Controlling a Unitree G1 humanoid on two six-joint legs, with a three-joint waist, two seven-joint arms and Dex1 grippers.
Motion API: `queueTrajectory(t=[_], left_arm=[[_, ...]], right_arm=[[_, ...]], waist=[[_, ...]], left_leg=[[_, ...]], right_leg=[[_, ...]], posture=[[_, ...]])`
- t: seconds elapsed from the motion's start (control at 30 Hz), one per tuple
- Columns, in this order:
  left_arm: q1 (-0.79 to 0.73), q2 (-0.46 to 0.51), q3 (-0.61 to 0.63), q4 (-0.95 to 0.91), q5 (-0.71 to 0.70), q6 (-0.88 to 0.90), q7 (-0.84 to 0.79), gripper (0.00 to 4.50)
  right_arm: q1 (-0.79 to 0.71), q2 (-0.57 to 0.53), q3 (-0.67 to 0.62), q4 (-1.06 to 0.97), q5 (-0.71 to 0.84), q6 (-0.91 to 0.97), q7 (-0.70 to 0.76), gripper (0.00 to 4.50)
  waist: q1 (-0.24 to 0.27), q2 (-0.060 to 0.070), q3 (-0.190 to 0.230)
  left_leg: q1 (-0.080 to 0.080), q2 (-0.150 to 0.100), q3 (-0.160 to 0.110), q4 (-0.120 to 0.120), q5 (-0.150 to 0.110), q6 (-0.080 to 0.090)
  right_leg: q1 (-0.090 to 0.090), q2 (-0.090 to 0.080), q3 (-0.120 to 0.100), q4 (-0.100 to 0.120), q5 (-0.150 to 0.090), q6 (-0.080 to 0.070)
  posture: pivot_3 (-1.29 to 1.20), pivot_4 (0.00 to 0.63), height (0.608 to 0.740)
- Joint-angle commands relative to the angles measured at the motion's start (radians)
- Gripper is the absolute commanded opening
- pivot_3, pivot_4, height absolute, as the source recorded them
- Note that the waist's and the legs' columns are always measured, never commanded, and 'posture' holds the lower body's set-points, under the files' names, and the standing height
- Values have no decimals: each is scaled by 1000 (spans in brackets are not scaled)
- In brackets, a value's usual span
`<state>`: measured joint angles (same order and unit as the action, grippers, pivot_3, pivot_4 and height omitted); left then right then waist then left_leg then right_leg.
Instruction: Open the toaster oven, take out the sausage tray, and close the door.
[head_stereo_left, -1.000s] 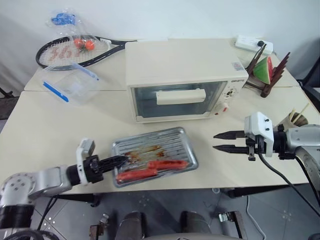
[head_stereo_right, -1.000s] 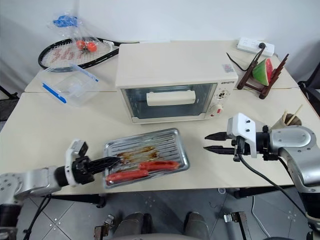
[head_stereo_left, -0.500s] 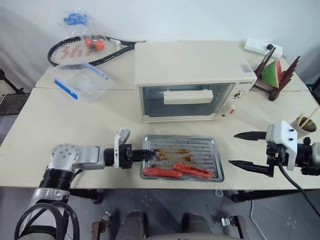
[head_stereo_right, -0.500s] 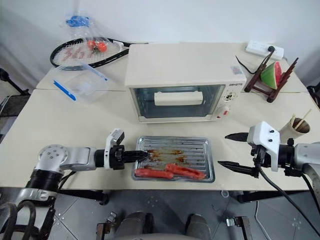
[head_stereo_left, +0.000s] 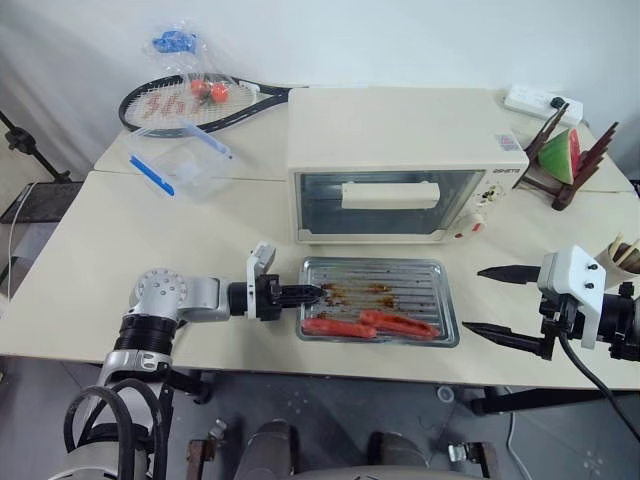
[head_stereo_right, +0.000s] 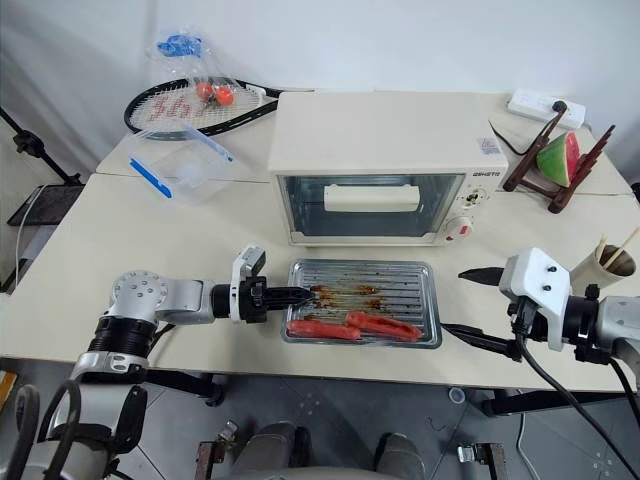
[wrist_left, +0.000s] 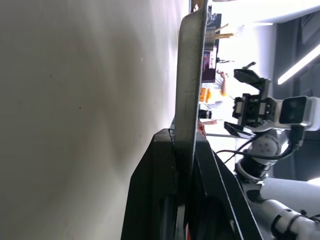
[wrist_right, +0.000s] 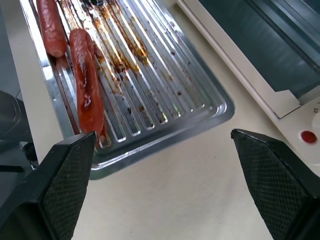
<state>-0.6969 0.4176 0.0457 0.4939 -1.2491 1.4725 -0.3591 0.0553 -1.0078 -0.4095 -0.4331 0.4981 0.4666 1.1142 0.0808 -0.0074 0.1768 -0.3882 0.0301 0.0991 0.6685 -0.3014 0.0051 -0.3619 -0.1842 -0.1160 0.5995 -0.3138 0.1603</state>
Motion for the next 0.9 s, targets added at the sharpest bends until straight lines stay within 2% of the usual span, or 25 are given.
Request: queueTrajectory(t=[0.03,0.27,0.4,0.53,0.73,0.9], left_arm=[[6,-42,-14,73,124,-23,-6,313],[-19,-84,5,101,267,-31,-35,2572],[-26,-84,9,100,319,-30,-42,3500],[-22,-44,8,53,344,4,-56,4483],[5,68,23,-86,338,94,-71,4483],[33,198,23,-216,333,136,-89,4483]], right_arm=[[-19,-15,-34,-16,13,-2,-9,4497],[-43,-19,-21,-1,5,-7,-11,4500],[-51,-19,-18,3,0,-7,-13,4500],[-51,-18,-17,5,-4,-9,-12,4500],[-35,-20,-19,5,-10,-21,1,4500],[-40,-23,-6,18,-20,-36,13,4500]], waist=[[0,1,-1],[0,1,-1],[0,1,-1],[-4,1,-1],[-45,0,-1],[-81,-1,0]], left_leg=[[1,0,-1,0,0,0],[1,0,-3,0,0,0],[1,0,-4,0,0,0],[1,0,-4,-1,0,0],[1,2,-4,-5,0,-2],[1,3,-3,-8,1,-4]], right_leg=[[2,0,-1,-1,0,0],[3,0,-4,-3,1,0],[4,0,-4,-4,1,0],[5,0,-5,-4,1,0],[3,2,-5,-2,1,0],[2,4,-5,-2,1,0]], posture=[[0,150,740],[0,150,740],[0,150,740],[0,150,740],[0,150,740],[0,150,740]])
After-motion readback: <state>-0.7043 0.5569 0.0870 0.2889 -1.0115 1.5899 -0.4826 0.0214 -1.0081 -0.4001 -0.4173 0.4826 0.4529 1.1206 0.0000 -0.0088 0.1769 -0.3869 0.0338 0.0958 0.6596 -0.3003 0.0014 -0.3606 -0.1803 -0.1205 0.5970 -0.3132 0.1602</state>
